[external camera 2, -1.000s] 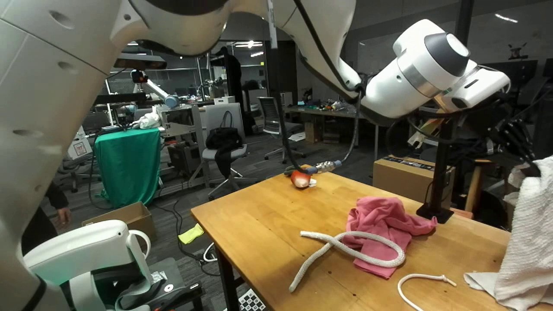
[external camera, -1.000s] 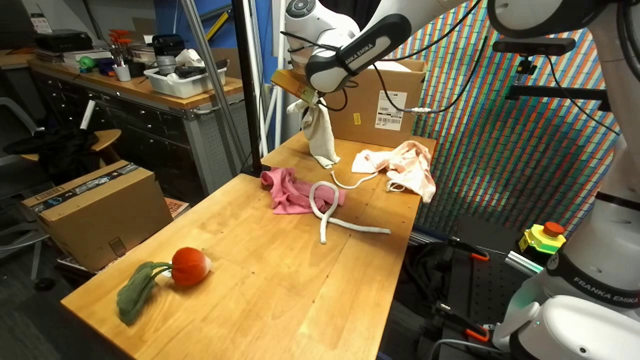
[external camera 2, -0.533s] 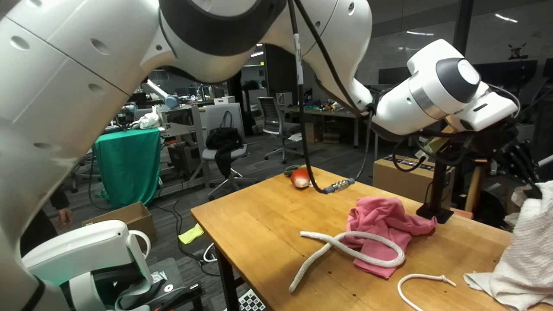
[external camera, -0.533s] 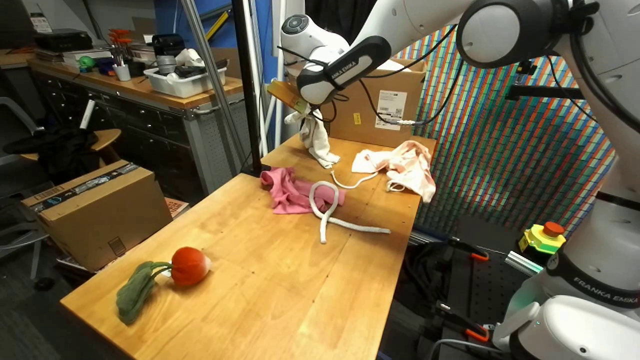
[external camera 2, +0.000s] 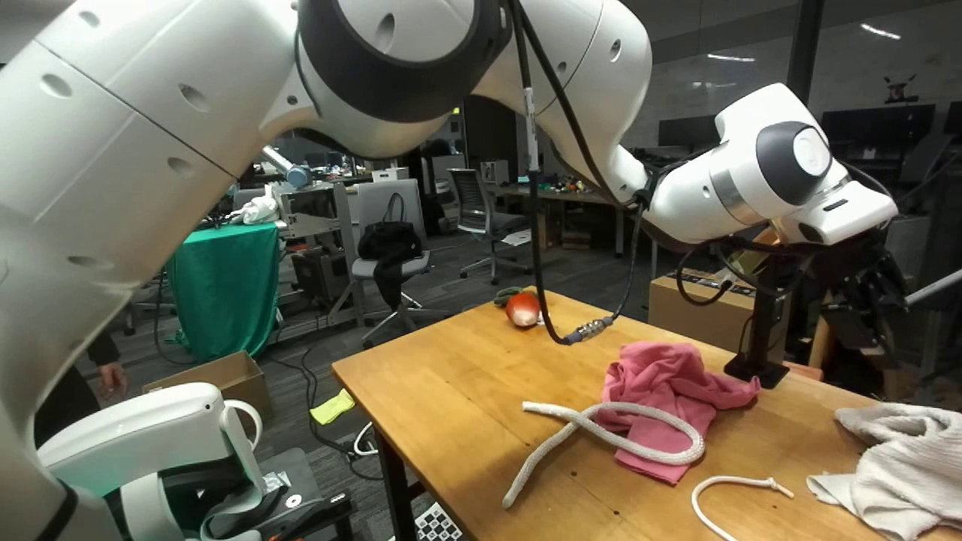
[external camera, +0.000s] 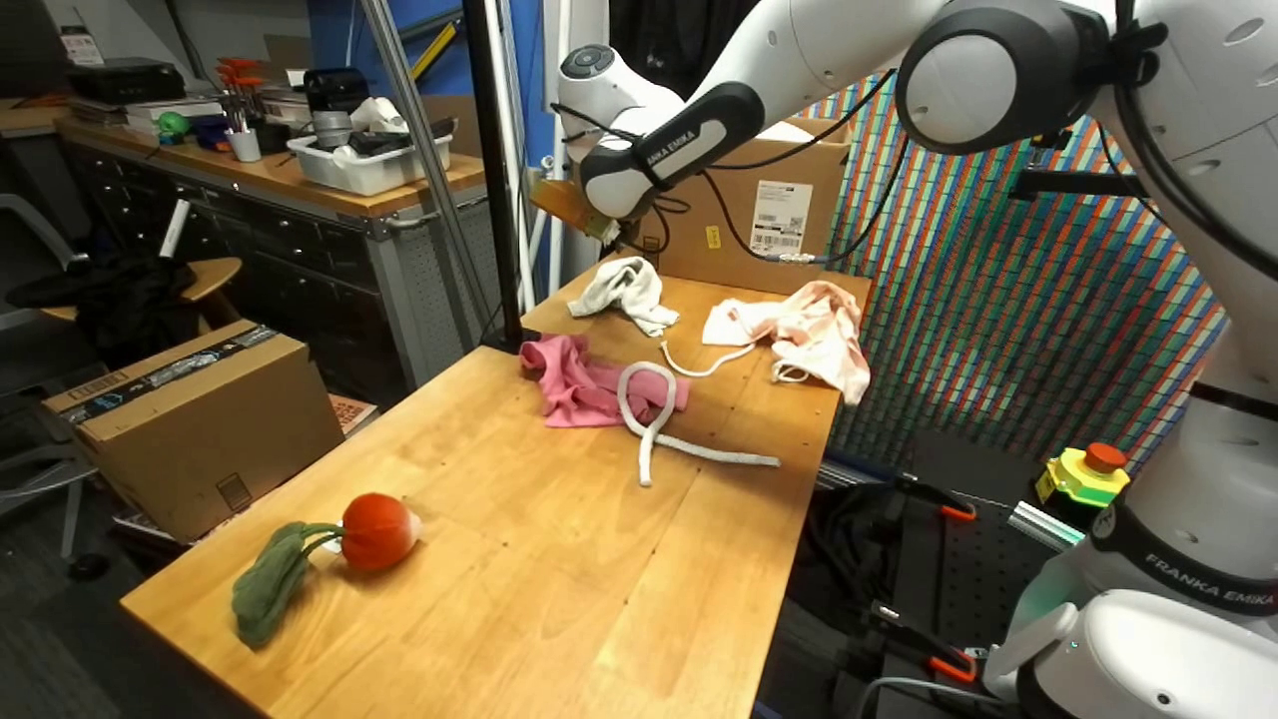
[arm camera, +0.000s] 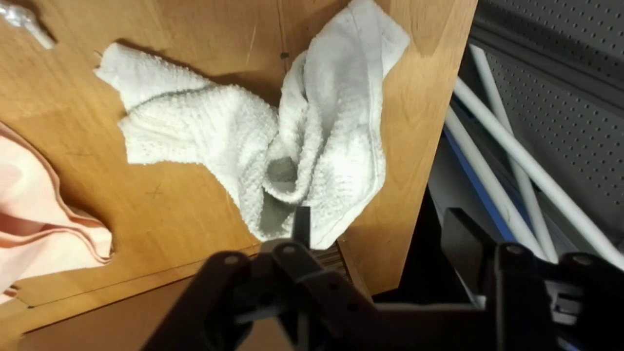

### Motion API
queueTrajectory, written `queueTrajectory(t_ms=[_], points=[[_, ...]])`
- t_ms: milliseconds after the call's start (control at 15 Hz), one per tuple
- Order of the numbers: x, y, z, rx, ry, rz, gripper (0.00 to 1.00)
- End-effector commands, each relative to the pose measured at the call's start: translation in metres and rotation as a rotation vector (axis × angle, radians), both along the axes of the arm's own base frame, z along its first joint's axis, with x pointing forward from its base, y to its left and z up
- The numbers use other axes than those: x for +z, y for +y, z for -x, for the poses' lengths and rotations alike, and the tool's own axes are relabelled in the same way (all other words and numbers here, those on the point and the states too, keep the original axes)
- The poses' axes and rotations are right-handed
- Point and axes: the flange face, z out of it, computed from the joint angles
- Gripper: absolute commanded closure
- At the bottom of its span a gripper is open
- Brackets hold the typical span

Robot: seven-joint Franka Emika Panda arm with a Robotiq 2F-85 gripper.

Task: Separate all the objects on the table

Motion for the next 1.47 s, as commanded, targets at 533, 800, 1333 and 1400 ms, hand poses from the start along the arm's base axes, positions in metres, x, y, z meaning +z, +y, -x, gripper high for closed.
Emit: queueTrajectory(t_ms=[533, 800, 1333, 1400], points=[[-0.029, 0.156, 0.035, 0.538, 0.221, -0.245, 0.00], [-0.041, 0.193, 0.052, 0.736, 0.305, -0.316, 0.00], [-0.073, 0.191, 0.075, 1.106, 0.559, -0.399, 0.00], [-0.077, 0.187, 0.076, 1.146, 0.605, -0.396, 0.00]])
